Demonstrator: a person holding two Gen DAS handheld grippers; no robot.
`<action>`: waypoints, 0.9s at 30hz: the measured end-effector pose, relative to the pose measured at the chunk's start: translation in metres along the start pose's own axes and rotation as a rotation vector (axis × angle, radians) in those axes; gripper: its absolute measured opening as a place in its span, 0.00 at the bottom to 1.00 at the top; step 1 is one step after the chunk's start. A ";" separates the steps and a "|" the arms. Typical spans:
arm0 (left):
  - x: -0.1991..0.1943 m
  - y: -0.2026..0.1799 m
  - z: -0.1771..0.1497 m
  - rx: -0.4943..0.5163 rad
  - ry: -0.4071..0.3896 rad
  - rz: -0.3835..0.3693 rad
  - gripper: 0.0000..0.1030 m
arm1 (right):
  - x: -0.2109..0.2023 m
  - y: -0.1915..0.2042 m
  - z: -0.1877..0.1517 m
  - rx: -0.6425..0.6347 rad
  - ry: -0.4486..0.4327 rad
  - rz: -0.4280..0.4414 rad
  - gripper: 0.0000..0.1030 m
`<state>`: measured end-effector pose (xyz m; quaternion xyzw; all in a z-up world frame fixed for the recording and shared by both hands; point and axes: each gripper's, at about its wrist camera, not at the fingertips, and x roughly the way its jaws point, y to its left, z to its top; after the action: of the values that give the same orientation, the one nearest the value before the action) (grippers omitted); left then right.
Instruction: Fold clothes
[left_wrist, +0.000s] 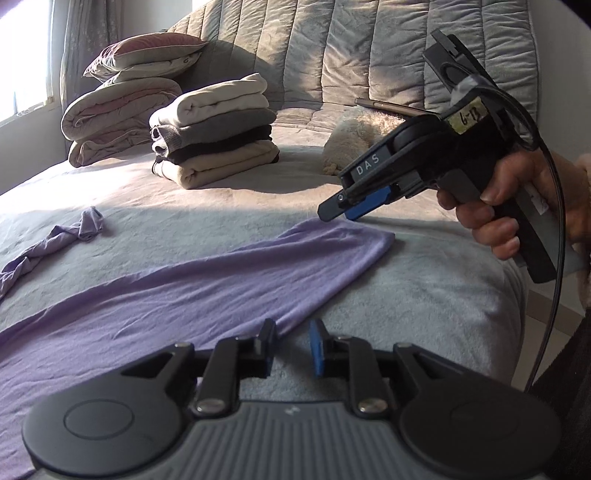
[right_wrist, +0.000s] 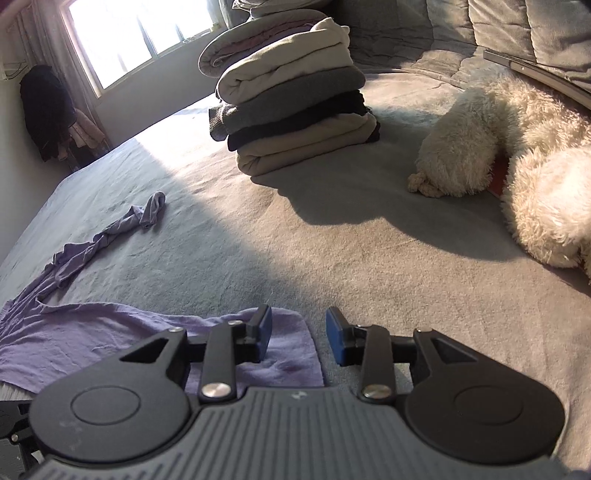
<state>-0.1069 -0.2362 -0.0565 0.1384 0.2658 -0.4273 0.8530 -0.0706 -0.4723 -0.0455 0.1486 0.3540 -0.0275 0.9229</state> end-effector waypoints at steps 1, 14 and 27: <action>0.001 0.002 -0.001 -0.015 0.001 -0.008 0.20 | 0.005 0.004 -0.002 -0.041 -0.002 0.007 0.36; 0.000 0.010 -0.004 -0.087 -0.002 -0.065 0.20 | 0.010 0.015 -0.002 -0.115 -0.087 -0.077 0.01; -0.050 0.073 -0.009 -0.166 -0.051 0.183 0.51 | 0.006 0.072 0.010 -0.205 -0.130 0.015 0.45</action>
<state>-0.0756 -0.1556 -0.0343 0.0804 0.2647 -0.3275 0.9034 -0.0482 -0.4061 -0.0240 0.0542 0.2935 0.0060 0.9544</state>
